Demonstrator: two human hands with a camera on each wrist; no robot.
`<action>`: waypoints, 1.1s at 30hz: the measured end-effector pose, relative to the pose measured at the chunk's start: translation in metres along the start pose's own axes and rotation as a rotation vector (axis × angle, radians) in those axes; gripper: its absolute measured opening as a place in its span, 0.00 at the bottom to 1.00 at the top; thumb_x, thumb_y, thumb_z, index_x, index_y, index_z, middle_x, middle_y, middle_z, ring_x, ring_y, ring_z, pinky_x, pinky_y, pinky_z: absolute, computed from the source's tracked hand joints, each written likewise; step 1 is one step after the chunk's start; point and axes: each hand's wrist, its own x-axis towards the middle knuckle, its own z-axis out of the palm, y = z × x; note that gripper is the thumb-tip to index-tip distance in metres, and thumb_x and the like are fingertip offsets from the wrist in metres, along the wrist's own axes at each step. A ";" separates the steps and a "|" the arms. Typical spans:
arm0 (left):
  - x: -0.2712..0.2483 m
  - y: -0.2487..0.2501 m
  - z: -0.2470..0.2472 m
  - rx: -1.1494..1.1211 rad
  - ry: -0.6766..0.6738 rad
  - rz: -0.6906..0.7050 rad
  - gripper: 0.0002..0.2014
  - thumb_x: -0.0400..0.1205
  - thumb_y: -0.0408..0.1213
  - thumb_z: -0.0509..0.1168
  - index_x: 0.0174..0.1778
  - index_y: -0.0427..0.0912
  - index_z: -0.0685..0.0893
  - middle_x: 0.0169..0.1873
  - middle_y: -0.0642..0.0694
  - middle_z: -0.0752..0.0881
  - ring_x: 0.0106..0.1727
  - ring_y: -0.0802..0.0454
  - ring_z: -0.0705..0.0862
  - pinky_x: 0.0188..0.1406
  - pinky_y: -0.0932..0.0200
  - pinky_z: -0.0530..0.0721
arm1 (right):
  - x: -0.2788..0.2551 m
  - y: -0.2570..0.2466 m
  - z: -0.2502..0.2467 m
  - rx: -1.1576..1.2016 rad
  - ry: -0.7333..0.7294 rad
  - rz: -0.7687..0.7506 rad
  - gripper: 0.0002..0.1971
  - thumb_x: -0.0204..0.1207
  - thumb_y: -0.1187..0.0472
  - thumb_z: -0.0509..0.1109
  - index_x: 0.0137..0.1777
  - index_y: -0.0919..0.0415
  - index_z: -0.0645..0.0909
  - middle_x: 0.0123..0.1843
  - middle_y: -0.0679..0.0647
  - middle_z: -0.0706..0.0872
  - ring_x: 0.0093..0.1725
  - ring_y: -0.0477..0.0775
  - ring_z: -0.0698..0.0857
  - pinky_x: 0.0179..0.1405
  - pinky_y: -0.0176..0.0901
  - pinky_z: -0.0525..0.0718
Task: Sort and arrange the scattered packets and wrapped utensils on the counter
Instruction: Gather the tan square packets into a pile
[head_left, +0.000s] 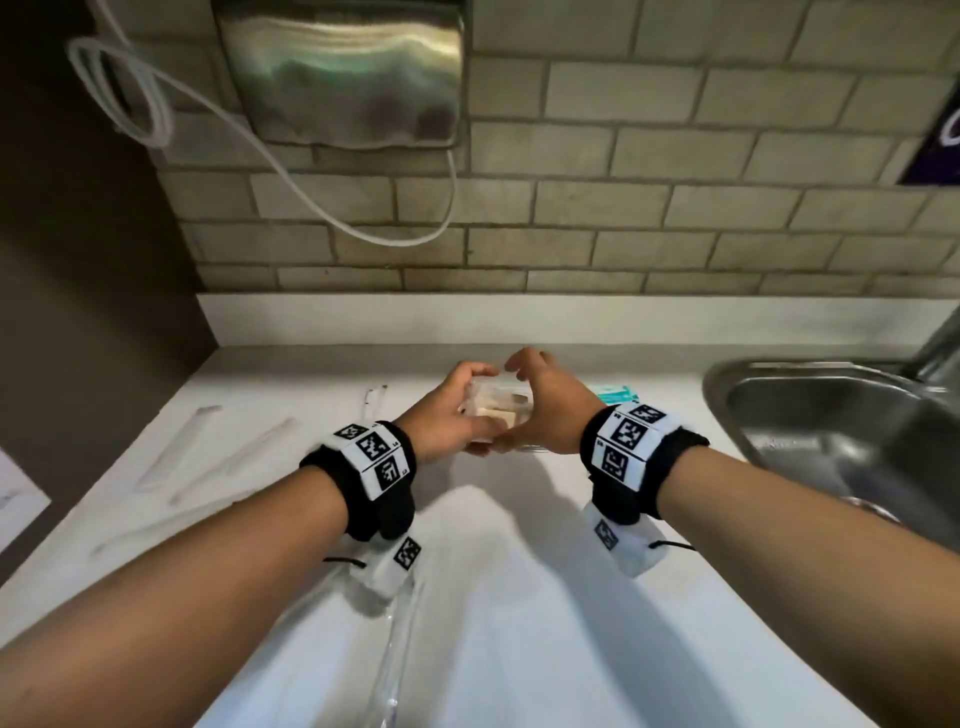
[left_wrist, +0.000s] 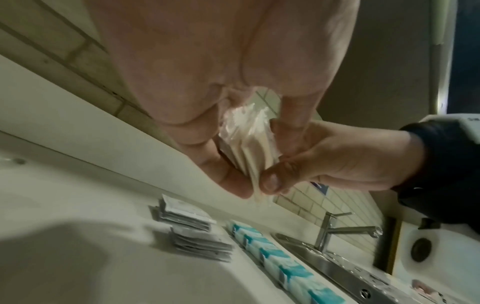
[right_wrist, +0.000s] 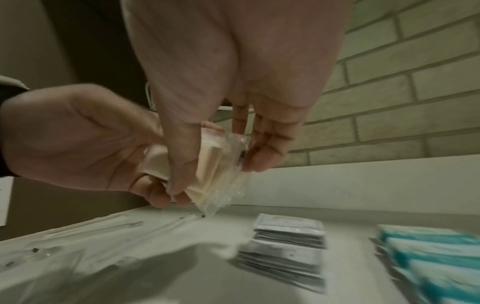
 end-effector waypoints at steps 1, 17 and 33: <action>0.005 0.000 0.007 0.003 -0.016 0.012 0.32 0.78 0.24 0.69 0.74 0.50 0.65 0.53 0.44 0.80 0.46 0.46 0.85 0.43 0.51 0.89 | -0.006 0.008 -0.004 -0.022 -0.023 0.046 0.47 0.54 0.50 0.87 0.72 0.56 0.68 0.67 0.54 0.74 0.61 0.55 0.80 0.61 0.47 0.80; 0.007 -0.029 0.049 0.956 -0.245 -0.053 0.17 0.77 0.44 0.72 0.60 0.46 0.81 0.57 0.45 0.84 0.54 0.47 0.81 0.48 0.59 0.74 | -0.051 0.038 0.028 -0.297 -0.321 0.093 0.17 0.69 0.57 0.74 0.57 0.56 0.77 0.54 0.54 0.86 0.45 0.57 0.84 0.45 0.46 0.85; -0.011 -0.039 0.080 0.994 -0.159 -0.229 0.25 0.81 0.39 0.64 0.72 0.42 0.64 0.64 0.39 0.70 0.58 0.38 0.81 0.52 0.48 0.76 | -0.062 0.052 0.035 -0.158 -0.305 0.121 0.28 0.76 0.60 0.72 0.74 0.62 0.68 0.67 0.61 0.74 0.63 0.63 0.80 0.53 0.41 0.72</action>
